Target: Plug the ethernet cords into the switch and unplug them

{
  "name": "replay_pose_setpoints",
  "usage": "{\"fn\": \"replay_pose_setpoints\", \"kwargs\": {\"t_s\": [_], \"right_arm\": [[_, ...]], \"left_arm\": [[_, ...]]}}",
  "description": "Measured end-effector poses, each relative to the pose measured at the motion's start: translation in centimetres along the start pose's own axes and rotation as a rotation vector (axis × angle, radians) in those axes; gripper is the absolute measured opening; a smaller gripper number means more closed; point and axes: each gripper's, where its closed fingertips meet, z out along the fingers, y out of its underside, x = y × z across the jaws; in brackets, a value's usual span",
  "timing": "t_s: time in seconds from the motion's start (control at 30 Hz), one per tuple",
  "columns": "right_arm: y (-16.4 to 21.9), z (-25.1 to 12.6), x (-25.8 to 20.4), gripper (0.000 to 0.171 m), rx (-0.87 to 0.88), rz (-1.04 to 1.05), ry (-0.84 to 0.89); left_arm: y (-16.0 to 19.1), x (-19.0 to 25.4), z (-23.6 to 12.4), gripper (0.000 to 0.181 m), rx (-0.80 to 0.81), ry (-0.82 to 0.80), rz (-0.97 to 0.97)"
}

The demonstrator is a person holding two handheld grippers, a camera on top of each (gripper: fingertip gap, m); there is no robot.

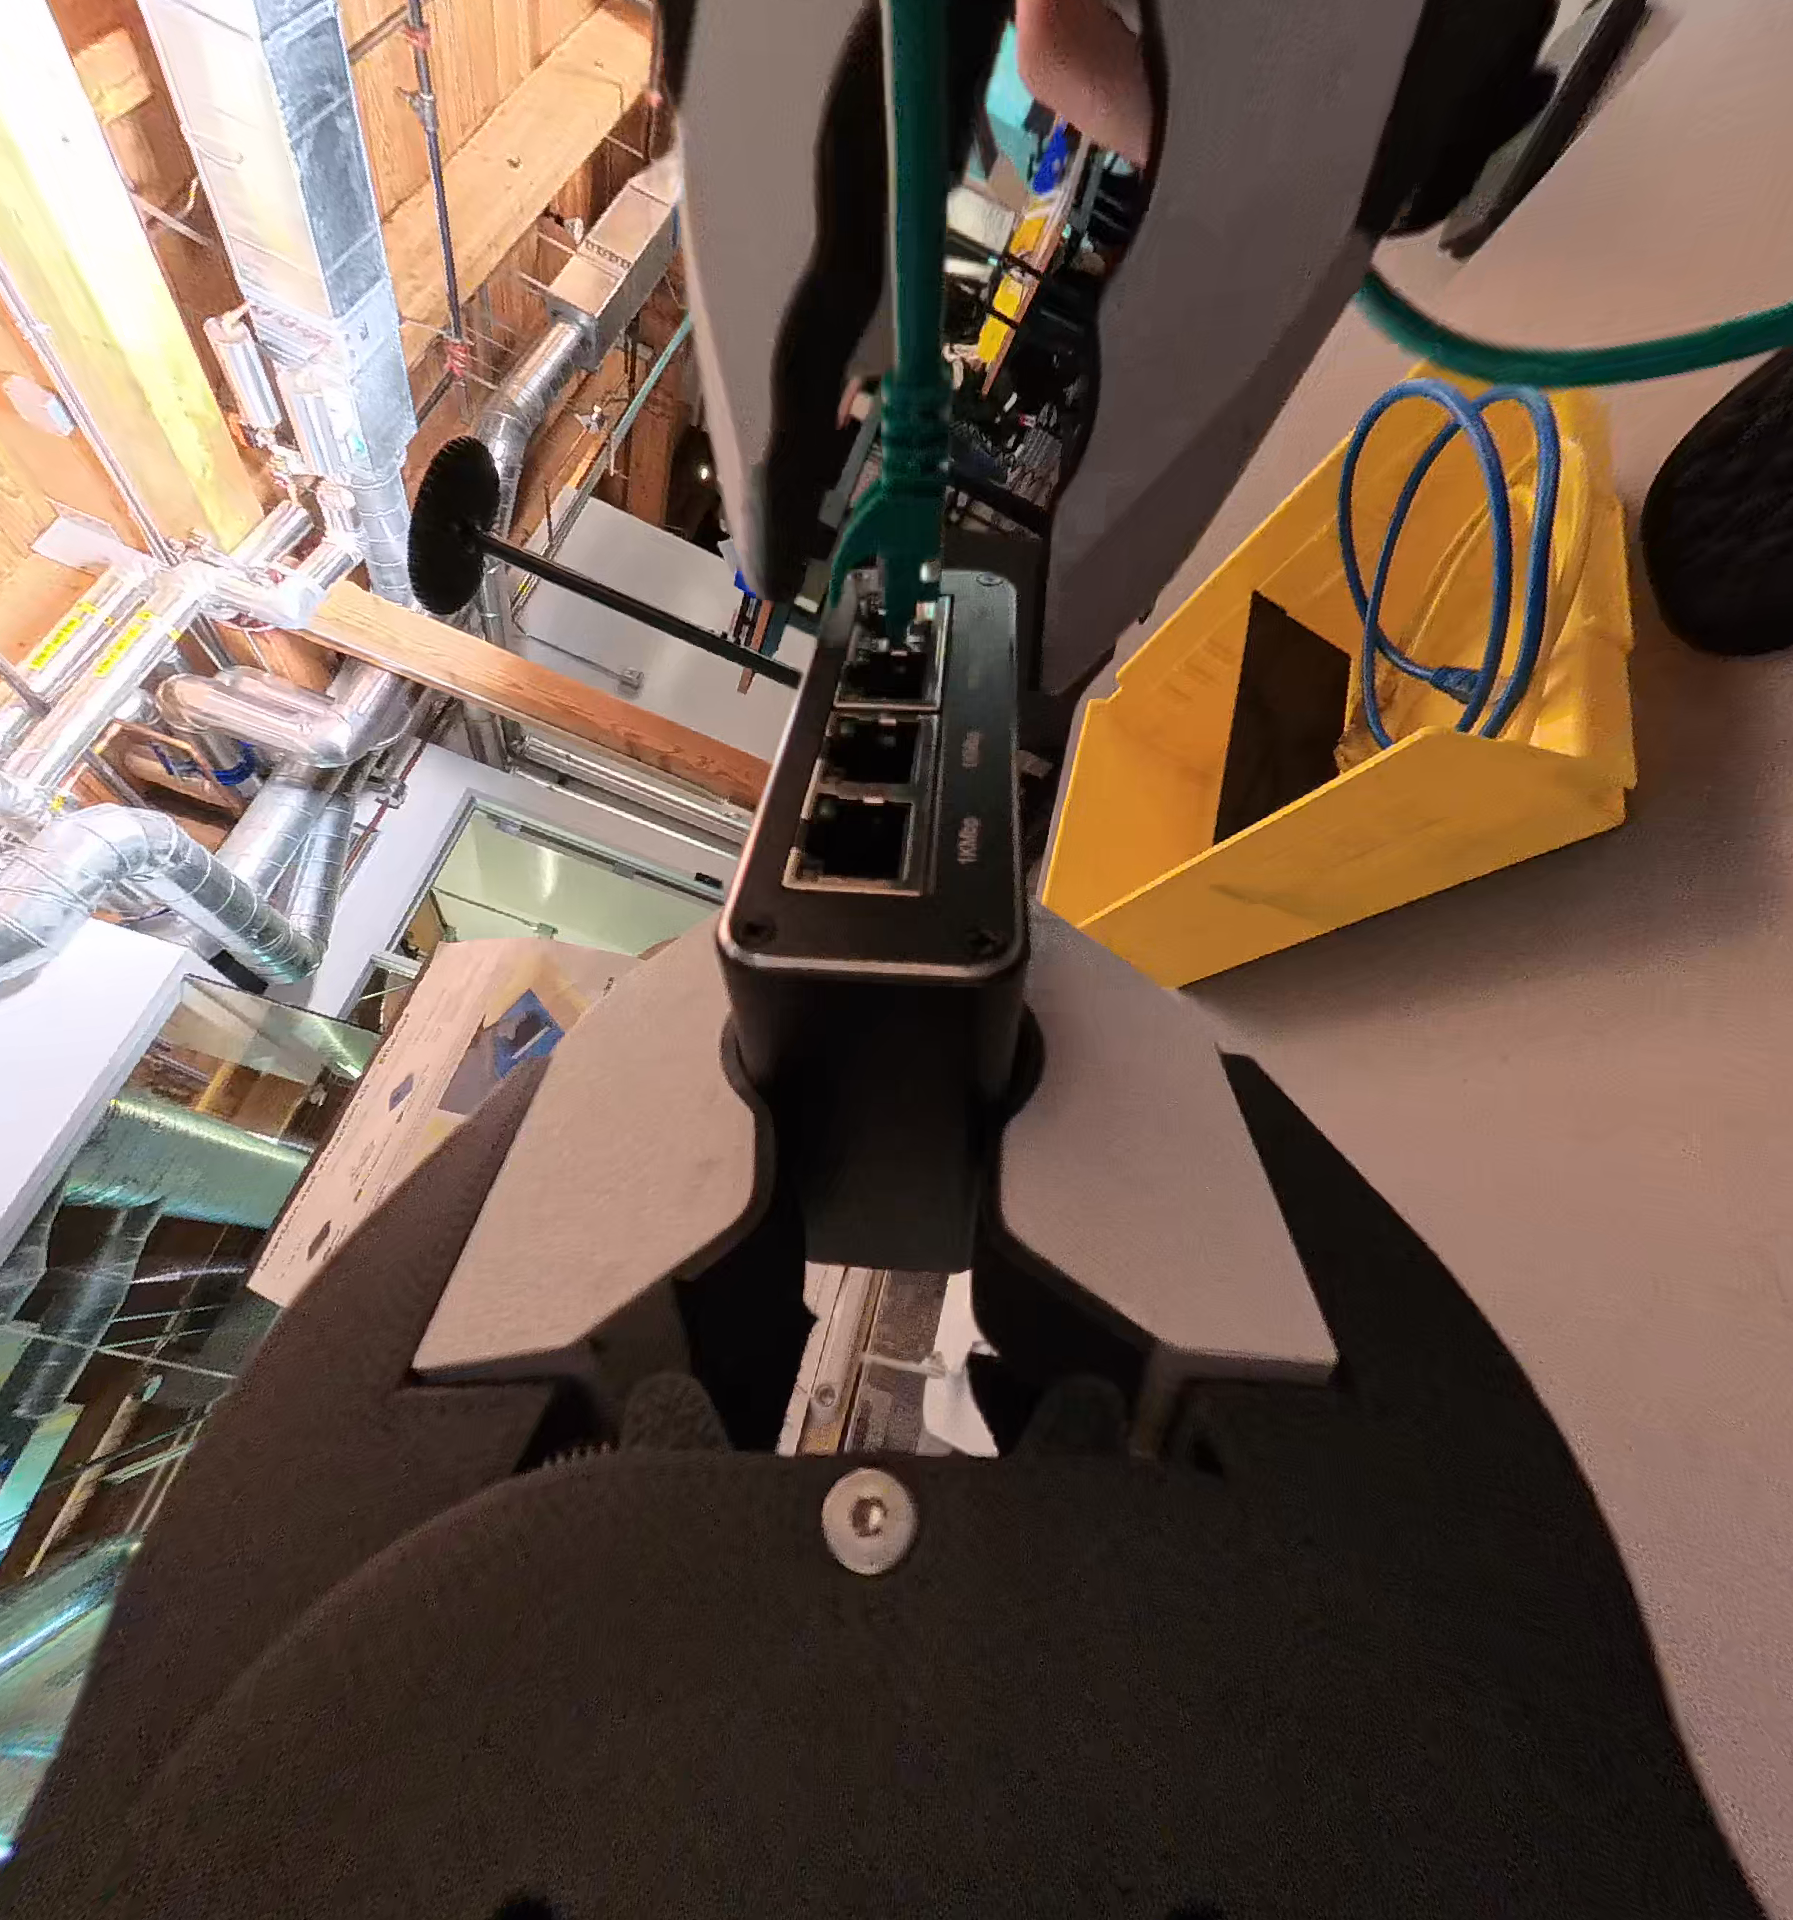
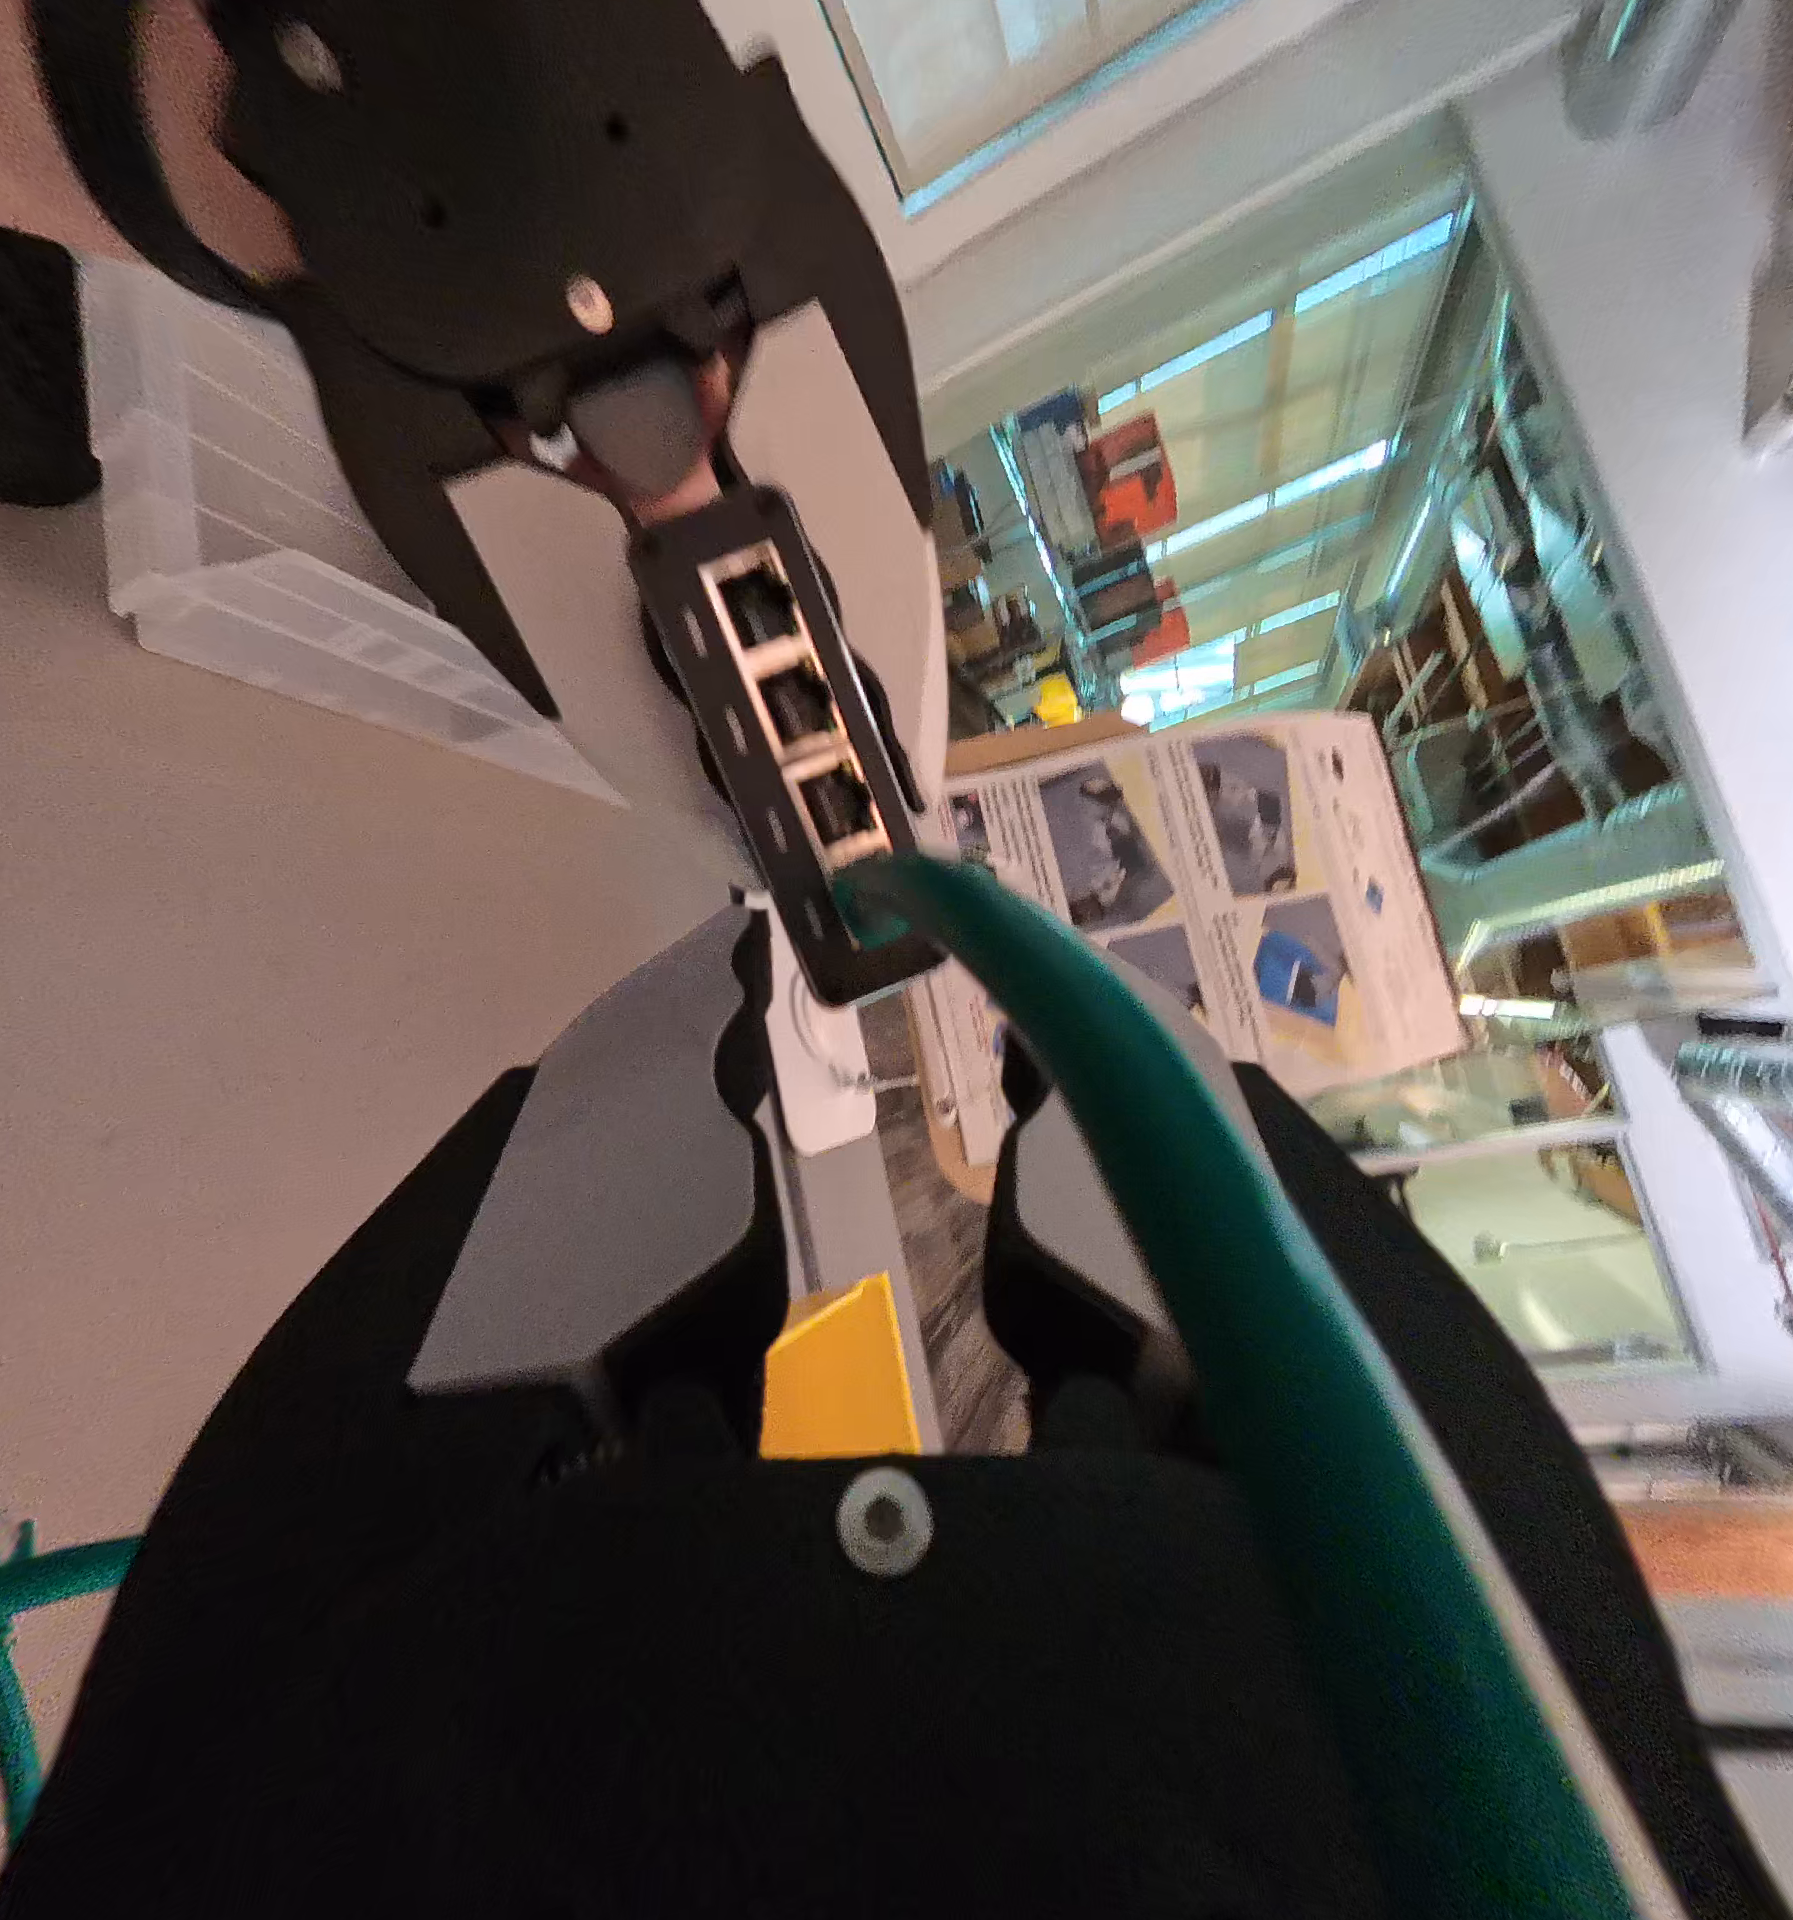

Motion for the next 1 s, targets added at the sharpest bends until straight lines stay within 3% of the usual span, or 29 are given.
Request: {"fn": "replay_pose_setpoints", "kwargs": {"t_s": [0.2,0.6,0.77,0.83,1.0], "right_arm": [[-1.2,-0.3,-0.6,0.031,0.010,-0.103,-0.031],[-1.0,-1.2,-1.3,0.014,-0.020,-0.053,-0.095],[-0.4,-1.0,-1.8,0.012,-0.143,-0.266,-0.082],[-0.3,-1.0,-1.4,0.003,-0.181,-0.300,-0.062],[-0.5,-1.3,-0.8,0.001,-0.180,-0.314,-0.039]], "left_arm": [[0.1,0.0,-0.1,0.037,-0.019,0.019,-0.009],[-0.1,1.3,0.2,0.037,-0.051,0.065,0.026],[0.1,2.1,0.3,0.037,-0.069,0.116,0.019],[-0.2,2.5,0.5,0.036,-0.052,0.135,-0.002],[-0.6,2.3,0.8,0.037,-0.030,0.081,-0.019]]}}
